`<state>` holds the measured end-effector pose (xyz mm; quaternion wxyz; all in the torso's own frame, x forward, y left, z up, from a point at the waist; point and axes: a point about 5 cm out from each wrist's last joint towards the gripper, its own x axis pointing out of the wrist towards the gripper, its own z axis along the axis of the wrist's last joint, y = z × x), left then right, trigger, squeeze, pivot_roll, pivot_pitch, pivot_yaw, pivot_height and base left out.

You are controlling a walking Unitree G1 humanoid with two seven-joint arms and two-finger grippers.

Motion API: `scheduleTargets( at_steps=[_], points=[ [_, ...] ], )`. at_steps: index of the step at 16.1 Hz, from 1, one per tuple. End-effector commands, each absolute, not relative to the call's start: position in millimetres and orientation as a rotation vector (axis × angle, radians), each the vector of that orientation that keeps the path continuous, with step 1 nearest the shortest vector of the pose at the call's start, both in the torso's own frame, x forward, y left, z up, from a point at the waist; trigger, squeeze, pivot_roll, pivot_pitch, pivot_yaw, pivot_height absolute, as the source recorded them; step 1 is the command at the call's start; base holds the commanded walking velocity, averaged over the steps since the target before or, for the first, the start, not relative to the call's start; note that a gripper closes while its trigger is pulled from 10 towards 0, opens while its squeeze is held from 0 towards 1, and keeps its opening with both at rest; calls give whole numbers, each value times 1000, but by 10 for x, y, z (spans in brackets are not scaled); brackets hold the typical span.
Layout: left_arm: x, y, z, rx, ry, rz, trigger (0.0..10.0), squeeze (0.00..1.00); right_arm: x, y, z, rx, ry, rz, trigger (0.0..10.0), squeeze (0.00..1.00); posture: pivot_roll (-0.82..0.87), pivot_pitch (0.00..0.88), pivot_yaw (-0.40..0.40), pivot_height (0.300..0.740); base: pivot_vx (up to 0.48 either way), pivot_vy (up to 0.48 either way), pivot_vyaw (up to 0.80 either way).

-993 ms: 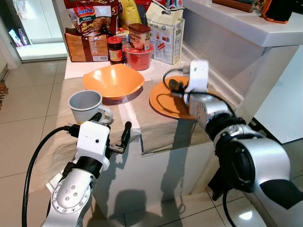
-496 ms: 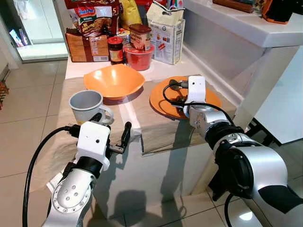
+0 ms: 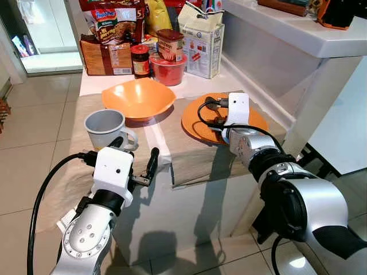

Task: Setting the table

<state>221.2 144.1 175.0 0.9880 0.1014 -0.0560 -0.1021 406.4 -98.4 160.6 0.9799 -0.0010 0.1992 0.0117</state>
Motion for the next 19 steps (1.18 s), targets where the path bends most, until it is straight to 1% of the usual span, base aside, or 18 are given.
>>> scheduleTargets(
  at_steps=[1,11,16,19],
  points=[
    [2216,1427,1764,210,-118,-207,10000,0,4011,-987,1468,9,462,24,0,0,164,19,-25,740,0,0,0],
    [2222,1418,1765,208,-115,-214,10000,0,4007,-1006,1452,6,459,17,0,0,155,27,-20,740,0,0,0],
    [2222,1423,1760,208,-113,-215,10000,0,4101,-968,1717,-71,328,16,0,0,152,26,-17,740,0,0,0],
    [2237,1435,1757,211,-114,-211,10000,0,4195,-920,2114,-221,118,7,0,0,152,22,-18,740,0,0,0]
  ],
)
